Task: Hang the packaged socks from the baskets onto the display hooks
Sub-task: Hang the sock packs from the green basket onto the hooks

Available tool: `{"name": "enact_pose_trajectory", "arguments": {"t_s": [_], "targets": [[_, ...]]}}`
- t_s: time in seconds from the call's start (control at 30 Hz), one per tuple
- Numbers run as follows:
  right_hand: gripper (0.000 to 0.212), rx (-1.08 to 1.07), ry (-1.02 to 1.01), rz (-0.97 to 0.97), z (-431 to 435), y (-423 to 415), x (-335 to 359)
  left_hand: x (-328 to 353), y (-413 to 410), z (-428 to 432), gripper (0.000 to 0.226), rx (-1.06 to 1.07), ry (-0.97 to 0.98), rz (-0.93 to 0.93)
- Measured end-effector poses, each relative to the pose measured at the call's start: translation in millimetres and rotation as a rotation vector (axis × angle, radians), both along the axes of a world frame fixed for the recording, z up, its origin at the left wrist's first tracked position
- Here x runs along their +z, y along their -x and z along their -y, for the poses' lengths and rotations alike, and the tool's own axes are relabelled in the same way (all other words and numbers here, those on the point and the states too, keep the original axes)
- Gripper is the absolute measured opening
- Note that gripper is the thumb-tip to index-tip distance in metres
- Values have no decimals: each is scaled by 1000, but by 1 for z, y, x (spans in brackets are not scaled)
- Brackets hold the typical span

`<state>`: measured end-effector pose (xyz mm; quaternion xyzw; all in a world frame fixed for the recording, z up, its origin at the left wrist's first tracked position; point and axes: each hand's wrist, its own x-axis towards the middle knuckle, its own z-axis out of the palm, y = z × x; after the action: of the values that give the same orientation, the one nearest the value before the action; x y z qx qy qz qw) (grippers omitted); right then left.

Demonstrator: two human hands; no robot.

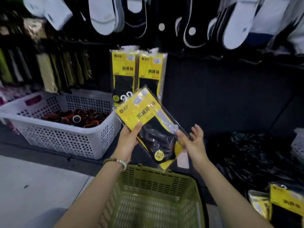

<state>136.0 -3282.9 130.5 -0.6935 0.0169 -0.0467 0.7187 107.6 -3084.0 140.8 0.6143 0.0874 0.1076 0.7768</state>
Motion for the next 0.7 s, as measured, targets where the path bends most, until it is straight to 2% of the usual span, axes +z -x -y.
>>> {"name": "enact_pose_trajectory", "arguments": {"t_s": [0.07, 0.2, 0.33, 0.43, 0.53, 0.6, 0.7], "targets": [[79, 21, 129, 141, 0, -7, 31, 21, 1, -1, 15, -7, -151, 48], [66, 173, 158, 291, -23, -15, 83, 52, -2, 2, 31, -95, -301, 185], [47, 192, 56, 337, -52, -16, 108, 74, -7, -4, 49, -85, -278, 280], [39, 214, -12, 319, -71, -16, 116, 88, -13, -17, 59, 31, -244, 272], [27, 218, -53, 290, -83, -22, 123, 97, -20, -32, 69, 102, -292, 267], [23, 252, -91, 259, -88, -29, 125, 100, -24, -42, 64, 104, -314, 285], [19, 285, -119, 202, -98, -38, 125, 102, -27, -59, 44, 44, -308, 283]]}}
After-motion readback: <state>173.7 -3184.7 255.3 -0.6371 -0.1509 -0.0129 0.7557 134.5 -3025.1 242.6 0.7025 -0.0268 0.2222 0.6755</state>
